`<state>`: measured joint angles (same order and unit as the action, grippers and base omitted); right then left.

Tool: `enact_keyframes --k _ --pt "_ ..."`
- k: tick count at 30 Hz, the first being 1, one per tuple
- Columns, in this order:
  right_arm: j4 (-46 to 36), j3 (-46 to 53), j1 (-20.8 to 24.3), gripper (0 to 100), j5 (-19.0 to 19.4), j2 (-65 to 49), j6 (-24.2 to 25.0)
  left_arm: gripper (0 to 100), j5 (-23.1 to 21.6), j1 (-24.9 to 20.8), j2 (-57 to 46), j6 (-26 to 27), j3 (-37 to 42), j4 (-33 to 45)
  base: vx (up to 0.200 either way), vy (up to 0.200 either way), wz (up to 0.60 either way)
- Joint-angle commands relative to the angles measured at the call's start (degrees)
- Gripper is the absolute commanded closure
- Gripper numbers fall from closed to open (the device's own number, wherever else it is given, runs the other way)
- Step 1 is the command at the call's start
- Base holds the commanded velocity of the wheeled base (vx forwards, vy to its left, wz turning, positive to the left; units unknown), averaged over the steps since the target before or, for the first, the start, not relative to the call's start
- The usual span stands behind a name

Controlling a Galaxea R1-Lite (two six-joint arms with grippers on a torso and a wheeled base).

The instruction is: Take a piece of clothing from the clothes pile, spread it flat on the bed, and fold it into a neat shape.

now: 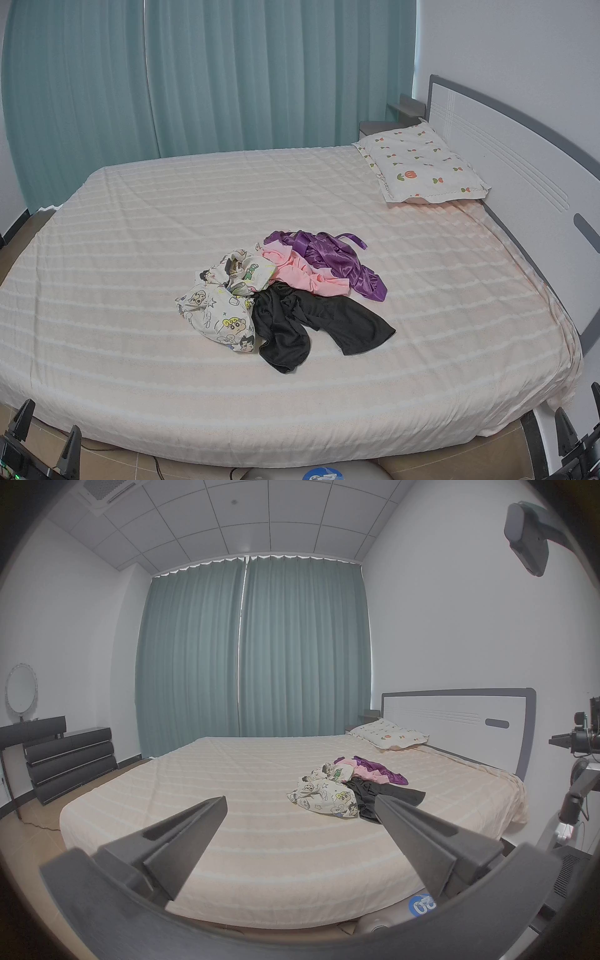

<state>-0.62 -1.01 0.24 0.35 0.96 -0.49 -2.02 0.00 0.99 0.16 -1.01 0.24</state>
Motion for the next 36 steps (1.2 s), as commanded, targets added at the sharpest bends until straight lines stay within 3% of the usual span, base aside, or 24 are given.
enact_keyframes --k 1,4,7,8,10,14,19,20,23,27,33,36 --pt "0.8 -0.57 0.02 0 0.53 -0.44 -0.13 0 0.0 0.0 -0.28 0.02 0.84 0.02 0.0 0.0 0.0" --pt "-0.61 -13.23 -0.77 0 3.6 7.83 1.63 0 0.0 0.0 -0.28 0.02 0.84 0.02 0.0 0.0 0.0" --pt "-1.84 -14.63 -0.68 0 6.68 14.86 1.54 0 0.0 0.0 -0.28 0.02 0.84 0.02 0.0 0.0 0.0" --pt "-1.14 -14.81 -0.6 0 9.67 22.94 2.25 0 0.0 0.0 -0.28 0.02 0.84 0.02 0.0 0.0 0.0" --pt "0.45 -14.9 -0.68 0 12.13 31.56 3.83 0 0.0 0.0 -0.28 0.02 0.84 0.02 0.0 0.0 0.0" --pt "8.97 -15.95 1.69 0 14.32 49.22 8.05 0 -0.09 0.0 -0.28 0.19 0.84 -0.07 0.0 0.0 0.0" --pt "24.09 -19.29 7.58 0 13.8 71.46 17.1 0 -0.17 0.0 -0.28 0.37 0.84 -0.16 0.0 0.0 0.0" --pt "24.09 -19.29 7.58 0 13.8 71.46 17.1 0 -0.17 0.0 -0.28 0.37 0.84 -0.16 0.0 0.0 0.0" --pt "31.03 -22.28 10.92 0 11.95 84.29 22.2 0 -0.17 0.0 -0.28 0.37 0.84 -0.07 0.0 0.0 0.0" --pt "41.14 -26.76 15.49 0 6.15 99.85 30.19 0 -0.17 0.0 -0.28 0.37 0.84 -0.07 0.0 0.0 0.0" --pt "52.48 -34.06 19.53 0 -2.99 117.43 35.12 0 -0.17 0.0 -0.28 0.37 0.84 -0.07 0.0 0.0 0.0" --pt "52.74 -38.71 20.94 0 -5.28 122.79 37.23 0 -0.17 0.0 -0.28 0.37 0.84 -0.07 0.0 0.0 0.0"
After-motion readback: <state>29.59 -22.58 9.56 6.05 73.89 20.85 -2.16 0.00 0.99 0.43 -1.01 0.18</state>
